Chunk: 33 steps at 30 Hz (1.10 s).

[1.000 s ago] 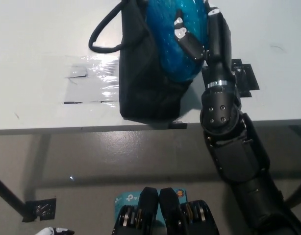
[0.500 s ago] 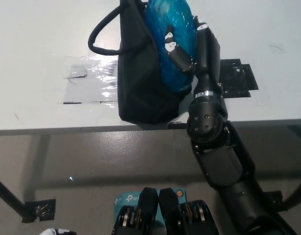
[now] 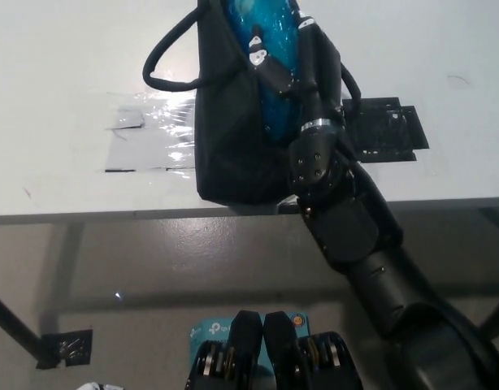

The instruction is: The robot uses its right hand to pick up a stack of plates kept in the middle of the desk and put it inside a bag kept next to it

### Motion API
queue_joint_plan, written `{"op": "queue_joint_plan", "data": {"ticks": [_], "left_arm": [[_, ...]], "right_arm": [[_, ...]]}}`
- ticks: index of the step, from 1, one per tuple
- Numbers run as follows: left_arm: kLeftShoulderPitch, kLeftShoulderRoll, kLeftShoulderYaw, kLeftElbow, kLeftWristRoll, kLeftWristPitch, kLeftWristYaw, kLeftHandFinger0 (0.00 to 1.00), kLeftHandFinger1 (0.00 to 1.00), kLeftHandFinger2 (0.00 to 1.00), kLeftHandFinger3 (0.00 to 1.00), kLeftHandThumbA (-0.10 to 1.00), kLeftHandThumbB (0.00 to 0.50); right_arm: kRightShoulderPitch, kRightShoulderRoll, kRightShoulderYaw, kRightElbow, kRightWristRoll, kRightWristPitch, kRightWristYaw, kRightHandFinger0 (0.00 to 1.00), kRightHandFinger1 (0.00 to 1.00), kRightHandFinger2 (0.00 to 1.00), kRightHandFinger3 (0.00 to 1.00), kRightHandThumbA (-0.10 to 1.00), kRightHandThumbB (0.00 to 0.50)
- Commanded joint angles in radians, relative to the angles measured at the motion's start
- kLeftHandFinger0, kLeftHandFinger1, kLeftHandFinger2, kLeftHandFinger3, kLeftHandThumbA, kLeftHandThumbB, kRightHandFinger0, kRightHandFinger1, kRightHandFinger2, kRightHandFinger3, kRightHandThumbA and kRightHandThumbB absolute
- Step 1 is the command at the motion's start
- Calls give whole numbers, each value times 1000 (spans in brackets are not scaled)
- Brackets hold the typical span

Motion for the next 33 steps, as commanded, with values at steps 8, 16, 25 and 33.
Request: {"op": "queue_joint_plan", "data": {"ticks": [8,16,25,33], "left_arm": [[-6,13,-11,-6,4,14,-9,776,729,818,938,790,68],[-9,7,-4,2,-5,14,-39,837,780,879,1000,829,61],[-10,9,-8,36,-15,14,-17,836,779,872,1000,823,55],[9,2,3,36,-13,14,-15,813,761,872,1000,813,56]], "right_arm": [[-53,-39,133,22,-92,230,92,1000,1000,1000,1000,686,296],[-62,-31,110,-11,-134,369,96,1000,1000,1000,1000,1000,500],[-182,-67,91,-44,-211,369,105,1000,1000,1000,1000,1000,500],[-281,-79,29,-148,-336,369,230,1000,1000,1000,1000,1000,500]]}}
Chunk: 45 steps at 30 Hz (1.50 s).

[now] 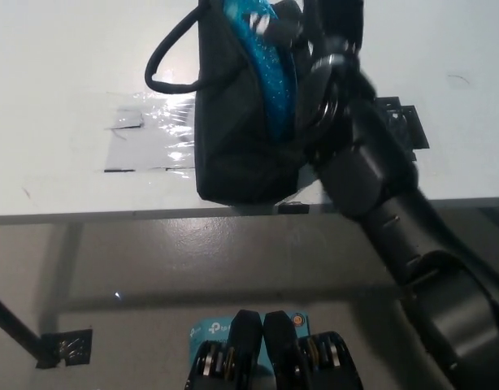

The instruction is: The robot uses its right hand to pick up a stack of plates kept in the middle of the desk and put it inside a bag kept next to it

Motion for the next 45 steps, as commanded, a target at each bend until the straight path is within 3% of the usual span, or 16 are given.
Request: {"op": "queue_joint_plan", "data": {"ticks": [1,9,11,14,15,16,18,21,25,27,28,34,35,40,43,45], "left_arm": [[13,14,12,-8,-6,14,1,824,773,881,1000,825,53],[11,21,11,-2,-27,14,17,793,764,884,1000,780,26],[13,23,17,-4,-25,14,18,800,771,875,1000,779,34],[12,26,15,-4,-28,14,14,808,778,881,999,778,22],[15,30,18,-14,-12,14,21,797,765,871,1000,791,35],[14,33,15,-14,-7,14,19,799,767,875,1000,810,41],[14,31,17,-16,-13,12,23,792,759,867,1000,776,28],[12,28,30,-18,-17,14,22,789,758,861,992,758,23],[9,34,39,-17,-18,14,20,790,758,859,1000,755,24],[9,39,35,-20,-19,14,22,791,760,862,1000,749,6],[9,38,40,-20,-21,14,17,797,767,871,1000,743,6],[8,36,42,-20,-19,14,13,771,752,868,1000,748,3],[8,39,40,-23,-14,14,18,766,742,859,992,736,0],[8,40,39,-19,-15,13,23,770,744,854,983,738,4],[9,38,46,-17,-19,14,16,777,758,869,963,770,21],[9,38,46,-17,-19,14,16,777,757,870,962,772,21]], "right_arm": [[-108,-8,-53,-119,-129,17,112,1000,1000,1000,1000,1000,500],[-27,-18,-189,-438,-232,17,344,1000,1000,1000,1000,1000,500],[117,-52,-232,-688,-152,17,455,1000,1000,1000,1000,1000,500],[176,-78,-224,-764,-125,17,471,1000,1000,1000,1000,1000,498],[351,-151,-207,-954,63,5,468,1000,1000,1000,1000,1000,382],[414,-168,-218,-994,106,-44,467,1000,1000,1000,1000,1000,351],[476,-192,-216,-1035,129,-73,468,1000,1000,1000,1000,1000,340],[809,-286,-207,-1214,171,-182,458,1000,1000,1000,1000,1000,326],[938,-311,-198,-1255,160,-218,405,1000,1000,1000,1000,1000,312],[1072,-315,-217,-1298,210,-252,373,1000,1000,1000,1000,941,231],[1124,-316,-218,-1307,209,-271,349,1000,1000,1000,1000,919,217],[1214,-308,-227,-1305,231,-321,300,1000,1000,1000,1000,888,239],[1377,-312,-208,-1270,150,-431,213,1000,1000,1000,1000,898,220],[1407,-297,-204,-1240,104,-469,172,1000,1000,1000,1000,916,241],[1450,-263,-224,-1064,241,-576,140,1000,1000,1000,1000,819,240],[1450,-261,-228,-1055,248,-589,140,1000,1000,1000,1000,814,239]]}}
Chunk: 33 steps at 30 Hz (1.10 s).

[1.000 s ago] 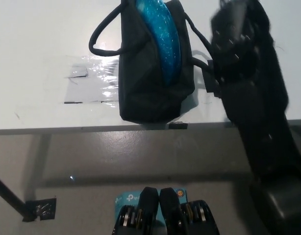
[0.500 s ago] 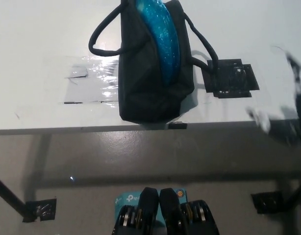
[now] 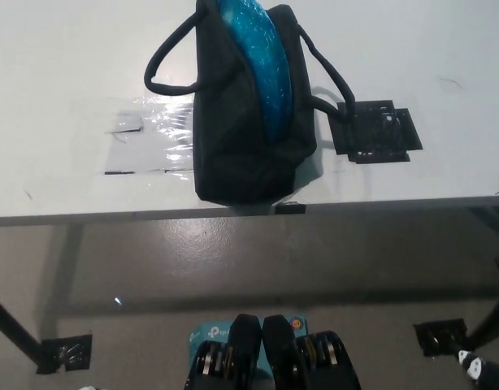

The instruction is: The robot uses its right hand to pick up a stack of plates kept in the middle of the desk and put it inside a bag kept next to it

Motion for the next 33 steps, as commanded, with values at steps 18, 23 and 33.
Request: {"op": "queue_joint_plan", "data": {"ticks": [18,23,33], "left_arm": [[-6,19,52,-10,-45,-5,41,778,757,855,988,795,7],[1,15,64,-17,-45,-6,52,776,756,848,978,829,14],[15,1,89,-31,-59,8,72,775,777,853,984,829,1]], "right_arm": [[-53,62,-103,589,352,-572,-101,1000,1000,1000,1000,687,268],[-44,70,-100,561,333,-543,-97,1000,1000,1000,1000,718,267],[-39,80,-117,515,367,-470,-60,928,1000,1000,1000,808,275]]}}
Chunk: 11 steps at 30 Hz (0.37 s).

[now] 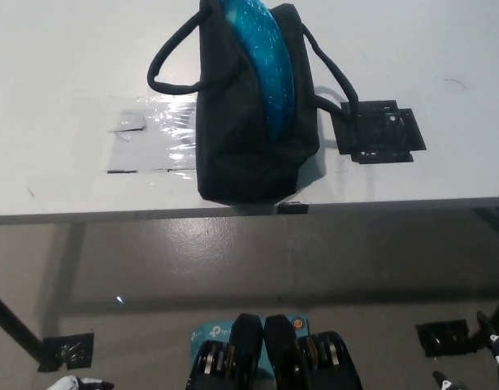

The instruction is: The robot uses its right hand to pick up a stack of plates kept in the middle of the desk and put it inside a bag kept next to it

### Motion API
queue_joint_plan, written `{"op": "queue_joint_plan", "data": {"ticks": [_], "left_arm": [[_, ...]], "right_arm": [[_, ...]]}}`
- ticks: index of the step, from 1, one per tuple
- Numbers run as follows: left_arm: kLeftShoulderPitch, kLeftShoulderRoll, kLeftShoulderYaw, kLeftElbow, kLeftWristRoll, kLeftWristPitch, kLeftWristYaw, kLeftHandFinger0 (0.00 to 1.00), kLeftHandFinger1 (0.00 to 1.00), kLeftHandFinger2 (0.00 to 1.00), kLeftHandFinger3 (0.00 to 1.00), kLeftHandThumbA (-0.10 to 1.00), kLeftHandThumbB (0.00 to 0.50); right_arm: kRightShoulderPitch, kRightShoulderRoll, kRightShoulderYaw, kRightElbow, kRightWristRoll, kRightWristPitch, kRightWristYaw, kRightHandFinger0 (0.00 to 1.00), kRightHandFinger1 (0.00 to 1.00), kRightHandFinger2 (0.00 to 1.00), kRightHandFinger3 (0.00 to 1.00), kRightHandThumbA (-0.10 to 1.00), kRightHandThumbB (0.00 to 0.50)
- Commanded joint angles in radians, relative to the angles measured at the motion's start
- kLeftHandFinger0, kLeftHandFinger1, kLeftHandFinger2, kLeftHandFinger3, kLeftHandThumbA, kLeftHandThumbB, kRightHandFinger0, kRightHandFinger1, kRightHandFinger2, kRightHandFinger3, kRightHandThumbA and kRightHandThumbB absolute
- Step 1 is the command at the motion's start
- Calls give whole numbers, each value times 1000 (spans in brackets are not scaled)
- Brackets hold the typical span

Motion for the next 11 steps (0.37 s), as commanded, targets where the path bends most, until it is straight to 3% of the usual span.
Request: {"op": "queue_joint_plan", "data": {"ticks": [1,3,11], "left_arm": [[4,6,17,-24,-20,13,43,775,777,853,986,828,0],[6,9,15,-23,-22,7,46,778,778,853,990,830,6],[9,21,7,-25,-11,-6,58,749,748,823,1000,854,31]], "right_arm": [[0,-4,-8,-50,51,-28,3,924,1000,1000,1000,812,276],[1,-8,-3,-56,36,-6,6,928,1000,1000,1000,861,290],[-3,-22,7,-77,30,32,31,951,1000,1000,1000,819,285]]}}
